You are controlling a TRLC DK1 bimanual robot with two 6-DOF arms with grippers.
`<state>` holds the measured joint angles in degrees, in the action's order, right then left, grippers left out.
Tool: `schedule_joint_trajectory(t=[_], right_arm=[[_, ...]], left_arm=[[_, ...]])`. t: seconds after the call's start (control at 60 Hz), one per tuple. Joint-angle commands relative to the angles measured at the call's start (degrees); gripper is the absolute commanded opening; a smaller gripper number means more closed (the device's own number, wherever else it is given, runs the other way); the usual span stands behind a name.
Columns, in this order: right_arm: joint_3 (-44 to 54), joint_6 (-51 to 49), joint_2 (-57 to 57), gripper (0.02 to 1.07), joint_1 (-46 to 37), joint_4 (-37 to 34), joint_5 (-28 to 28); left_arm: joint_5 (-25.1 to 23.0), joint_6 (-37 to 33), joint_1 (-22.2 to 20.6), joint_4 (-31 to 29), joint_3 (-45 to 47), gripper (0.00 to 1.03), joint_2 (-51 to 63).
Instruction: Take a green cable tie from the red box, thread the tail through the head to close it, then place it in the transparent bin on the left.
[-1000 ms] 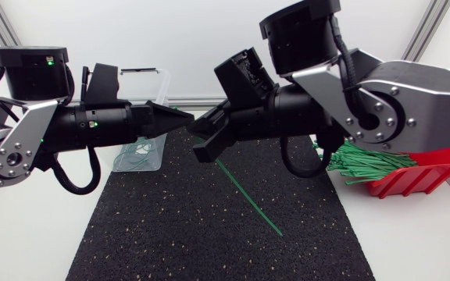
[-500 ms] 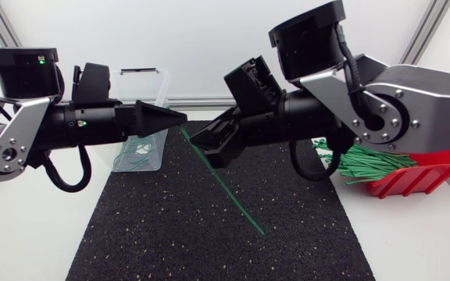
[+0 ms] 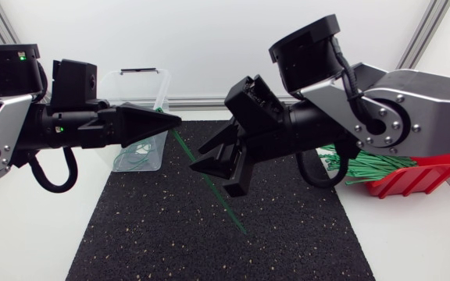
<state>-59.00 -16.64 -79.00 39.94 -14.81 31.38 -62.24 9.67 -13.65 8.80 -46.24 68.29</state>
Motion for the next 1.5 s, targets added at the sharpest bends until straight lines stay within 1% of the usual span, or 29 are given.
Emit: schedule_joint_trajectory(t=[0.0,0.017,0.083,0.2,0.333,0.35,0.4,0.45,0.717,0.817,0.883,0.983,1.033,1.1,1.25,1.483], right_arm=[[1.3,-1.8,0.3,0.55,1.4,-0.3,0.7],[1.3,-1.9,0.3,0.55,1.5,-0.4,0.7],[1.4,-2.8,0.4,0.44,2.8,-0.8,0.7],[1.6,-3.2,0.8,0.3,3.6,-0.8,0.6],[0.9,-3.4,0.4,0.28,3.5,-0.9,0.3],[0.7,-3.5,0.4,0.24,3.4,-1.0,0.3],[0.6,-3.6,0.4,0.15,3.4,-1.0,0.2],[0.5,-3.6,0.4,0.08,3.4,-1.0,-0.3],[0.9,-3.4,0.7,0.08,3.7,-0.4,-0.4],[1.1,-3.0,1.1,0.08,4.1,-0.4,-0.4],[1.2,-2.4,1.4,0.08,4.4,-0.3,-0.4],[1.3,-1.8,1.7,0.08,4.7,0.2,-0.4],[1.3,-1.6,1.8,0.08,4.8,0.4,-0.4],[1.5,-1.3,2.0,0.08,4.7,0.7,-0.4],[1.6,-0.5,1.9,0.08,4.4,1.4,-0.4],[1.9,1.4,1.5,0.08,2.5,3.1,0.1]], left_arm=[[-1.6,-2.3,-0.5,-0.5,1.6,0.04,-0.7],[-1.7,-2.5,-0.5,-0.6,1.6,0.04,-0.7],[-1.7,-2.8,-0.6,-0.8,1.8,0.04,-0.8],[-2.2,-2.8,-0.3,-0.9,2.1,0.04,-1.2],[-2.4,-3.0,-0.3,-1.2,2.7,0.04,-2.6],[-2.4,-3.1,-0.3,-1.2,2.8,0.04,-3.0],[-2.5,-3.1,-0.1,-1.2,3.0,0.04,-3.3],[-2.5,-3.1,-0.1,-1.3,3.2,0.04,-3.6],[-2.5,-3.7,0.0,-1.4,4.1,0.05,-4.0],[-2.5,-3.9,0.4,-1.4,4.3,0.13,-4.1],[-2.5,-3.9,0.5,-1.4,4.6,0.22,-4.1],[-2.5,-3.8,0.5,-1.4,4.8,0.29,-4.3],[-2.4,-3.8,0.5,-1.4,4.9,0.34,-4.5],[-2.2,-3.8,0.5,-1.4,5.0,0.37,-4.6],[-2.1,-3.8,1.5,-1.3,5.1,0.38,-5.1],[-2.1,-3.3,1.7,-1.1,5.4,0.38,-6.0]])
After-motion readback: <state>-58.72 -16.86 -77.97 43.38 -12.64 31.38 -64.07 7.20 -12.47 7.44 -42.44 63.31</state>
